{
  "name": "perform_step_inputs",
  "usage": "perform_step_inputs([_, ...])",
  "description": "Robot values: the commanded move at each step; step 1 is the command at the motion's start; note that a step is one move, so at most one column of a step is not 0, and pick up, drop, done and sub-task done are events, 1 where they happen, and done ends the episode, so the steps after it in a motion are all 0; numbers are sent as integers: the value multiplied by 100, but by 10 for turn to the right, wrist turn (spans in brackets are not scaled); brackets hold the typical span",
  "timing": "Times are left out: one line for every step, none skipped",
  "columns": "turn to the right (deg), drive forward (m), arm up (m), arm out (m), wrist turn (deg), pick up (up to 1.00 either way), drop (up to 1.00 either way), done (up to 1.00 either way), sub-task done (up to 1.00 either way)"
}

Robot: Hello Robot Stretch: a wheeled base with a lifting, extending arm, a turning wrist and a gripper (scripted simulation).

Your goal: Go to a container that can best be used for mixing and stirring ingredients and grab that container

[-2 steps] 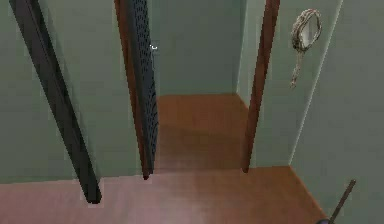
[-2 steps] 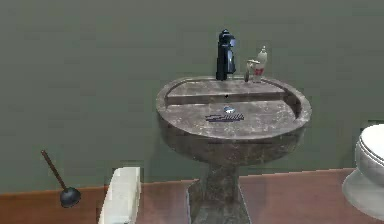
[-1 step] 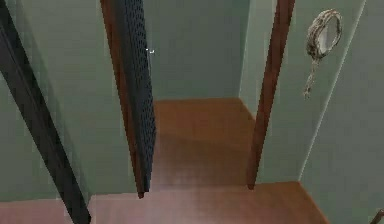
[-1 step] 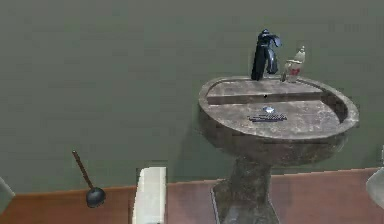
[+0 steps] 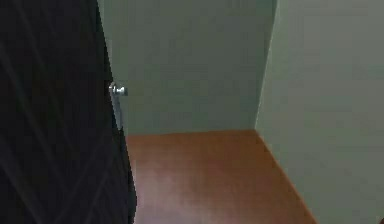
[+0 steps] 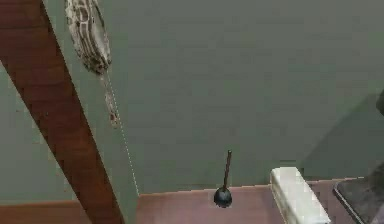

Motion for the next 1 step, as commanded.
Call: perform_step_inputs([0, 95, 0, 0, 0, 0, 0, 0, 0])
